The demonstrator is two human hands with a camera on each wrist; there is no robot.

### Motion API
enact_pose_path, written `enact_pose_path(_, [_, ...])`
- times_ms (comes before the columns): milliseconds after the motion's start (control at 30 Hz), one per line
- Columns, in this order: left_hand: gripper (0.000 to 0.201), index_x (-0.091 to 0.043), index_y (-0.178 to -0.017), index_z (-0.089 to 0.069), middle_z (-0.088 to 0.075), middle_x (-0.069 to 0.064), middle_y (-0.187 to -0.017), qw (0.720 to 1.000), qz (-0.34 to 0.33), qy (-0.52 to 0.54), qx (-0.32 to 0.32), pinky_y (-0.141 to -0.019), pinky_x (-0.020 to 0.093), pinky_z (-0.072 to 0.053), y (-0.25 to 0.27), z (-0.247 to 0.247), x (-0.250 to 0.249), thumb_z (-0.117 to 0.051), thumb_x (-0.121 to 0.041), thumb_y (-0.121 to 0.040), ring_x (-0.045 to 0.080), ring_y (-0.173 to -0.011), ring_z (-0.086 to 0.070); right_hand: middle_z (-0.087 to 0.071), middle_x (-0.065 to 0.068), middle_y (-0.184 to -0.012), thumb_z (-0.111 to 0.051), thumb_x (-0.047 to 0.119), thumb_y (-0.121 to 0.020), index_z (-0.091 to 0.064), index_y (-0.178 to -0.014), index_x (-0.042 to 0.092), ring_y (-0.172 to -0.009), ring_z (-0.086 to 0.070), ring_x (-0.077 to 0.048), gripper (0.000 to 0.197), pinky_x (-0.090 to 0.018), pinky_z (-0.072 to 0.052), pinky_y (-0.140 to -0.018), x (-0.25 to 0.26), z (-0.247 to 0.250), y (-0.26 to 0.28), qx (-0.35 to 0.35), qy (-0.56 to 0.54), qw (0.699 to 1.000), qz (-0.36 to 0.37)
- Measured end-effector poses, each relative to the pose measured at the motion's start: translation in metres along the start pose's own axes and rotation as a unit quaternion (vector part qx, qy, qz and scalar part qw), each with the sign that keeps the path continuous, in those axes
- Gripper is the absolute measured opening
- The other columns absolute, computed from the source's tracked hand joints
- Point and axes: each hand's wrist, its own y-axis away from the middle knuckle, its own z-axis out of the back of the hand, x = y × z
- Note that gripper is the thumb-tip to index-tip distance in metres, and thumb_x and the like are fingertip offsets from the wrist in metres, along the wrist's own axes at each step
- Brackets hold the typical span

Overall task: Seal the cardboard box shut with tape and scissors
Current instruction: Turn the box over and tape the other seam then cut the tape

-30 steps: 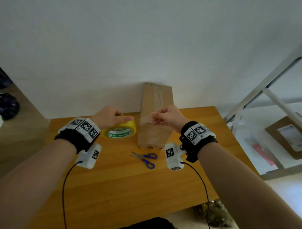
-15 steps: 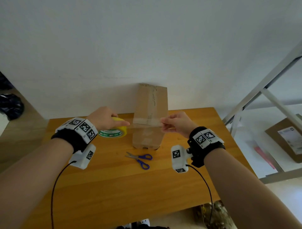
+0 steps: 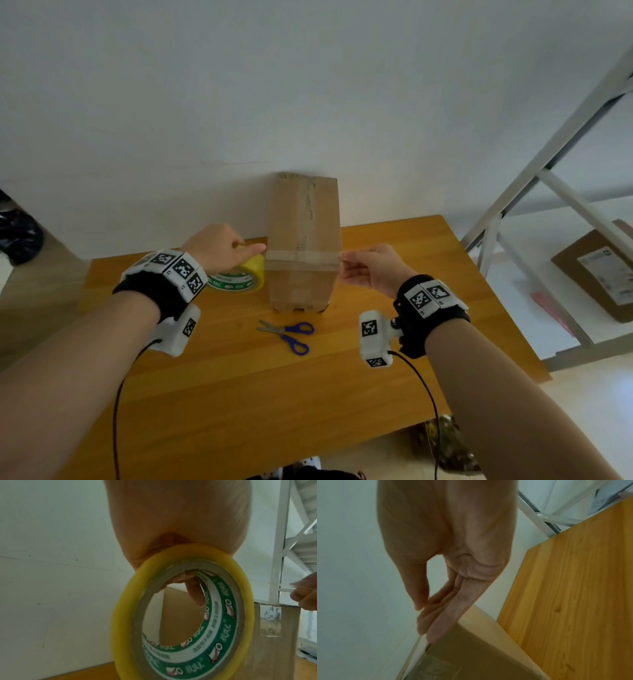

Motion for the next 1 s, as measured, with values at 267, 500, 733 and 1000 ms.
enact_pose_path(267, [0.064,-0.003,-0.060,-0.062,-0.029,-0.003,-0.041,0.999,-0.014,-0.030,-0.006,-0.043,0.020,-0.023,0.000,-0.001,-0.003,-0.046,-0.061,-0.083,0.011,-0.035,-0.026,-0.065,-0.012,-0.068,-0.074,0.018,-0.080,-0.066,-0.075,0.000,-0.054,-0.065,-0.015,0.021,-0.025,-0.058,-0.057,-0.004,0.003,-0.006,-0.041,0.039,0.998,0.007])
enact_pose_path(500, [0.059,-0.010,-0.062,-0.066,-0.053,0.007,-0.048,1.000,-0.015,-0.001,0.014,-0.044,0.021,-0.028,0.000,0.000,0.001,-0.049,-0.064,-0.078,0.013,-0.039,-0.038,-0.066,-0.009,-0.065,-0.073,0.017,-0.080,-0.066,-0.072,0.002,-0.056,-0.065,-0.014,0.018,-0.026,-0.059,-0.061,-0.003,0.007,-0.008,-0.044,0.052,0.997,0.032])
enact_pose_path(733, [0.074,-0.006,-0.074,-0.072,-0.025,-0.006,-0.037,0.999,0.002,-0.034,0.009,-0.038,0.019,-0.020,-0.003,0.003,-0.004,-0.043,-0.074,-0.071,0.009,-0.032,-0.020,-0.068,-0.010,-0.066,-0.074,0.018,-0.079,-0.067,-0.074,0.001,-0.056,-0.066,-0.014,0.019,-0.025,-0.059,-0.059,-0.005,0.017,-0.010,-0.047,0.062,0.997,0.022])
enact_pose_path(1000, [0.080,-0.005,-0.081,-0.074,-0.032,-0.006,-0.039,0.999,0.007,-0.035,0.017,-0.038,0.018,-0.022,-0.007,0.005,-0.003,-0.038,-0.076,-0.069,0.008,-0.032,-0.025,-0.067,-0.006,-0.061,-0.075,0.016,-0.078,-0.067,-0.071,0.003,-0.053,-0.065,-0.012,0.018,-0.026,-0.059,-0.059,-0.006,0.013,-0.015,-0.053,0.059,0.997,0.004])
